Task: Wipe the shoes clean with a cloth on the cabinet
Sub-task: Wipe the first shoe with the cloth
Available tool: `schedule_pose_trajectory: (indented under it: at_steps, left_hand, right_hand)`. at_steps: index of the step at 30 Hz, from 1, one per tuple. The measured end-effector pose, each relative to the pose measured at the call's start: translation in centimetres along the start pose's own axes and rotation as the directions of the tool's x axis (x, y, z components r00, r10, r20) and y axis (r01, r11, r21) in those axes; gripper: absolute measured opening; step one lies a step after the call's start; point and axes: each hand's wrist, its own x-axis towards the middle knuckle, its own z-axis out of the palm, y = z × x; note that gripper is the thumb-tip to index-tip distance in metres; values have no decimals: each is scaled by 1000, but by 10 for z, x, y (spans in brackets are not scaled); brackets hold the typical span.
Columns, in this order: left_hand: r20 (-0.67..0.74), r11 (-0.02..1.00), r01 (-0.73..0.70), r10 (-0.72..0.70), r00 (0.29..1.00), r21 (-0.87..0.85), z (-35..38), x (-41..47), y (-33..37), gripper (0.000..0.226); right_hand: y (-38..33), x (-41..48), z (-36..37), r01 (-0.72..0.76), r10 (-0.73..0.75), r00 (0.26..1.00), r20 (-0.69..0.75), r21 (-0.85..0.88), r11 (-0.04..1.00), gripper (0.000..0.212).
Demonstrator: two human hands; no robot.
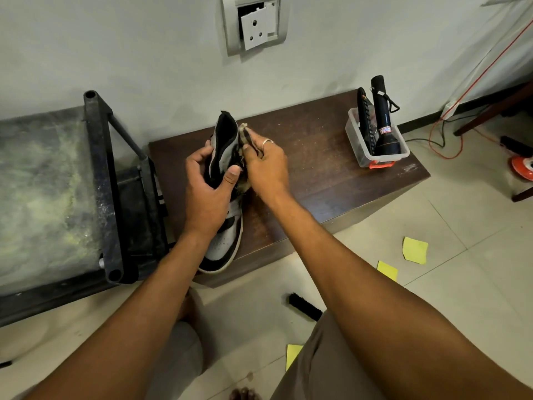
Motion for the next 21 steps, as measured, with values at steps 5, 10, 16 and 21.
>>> schedule_pose_trajectory:
  at_steps: [5,10,16,21]
  left_hand:
    - [-15,999,18,-18,1000,35,1,1,-2,38]
    - [-19,999,33,-33,999,19,1,-1,-1,32]
    - [-46,1000,14,-13,999,15,1,0,-3,32]
    - [-30,1000,18,-18,999,13,1,0,-2,29]
  right_hand:
    - [9,-15,-15,61,-37,988,147,-158,986,31]
    - [4,0,-14,-29,41,996,79,-151,988,24]
    - [-15,-13,-2,48,-49,998,30,46,998,27]
    - [8,-34,-7,227,-224,972,69,-44,973,27]
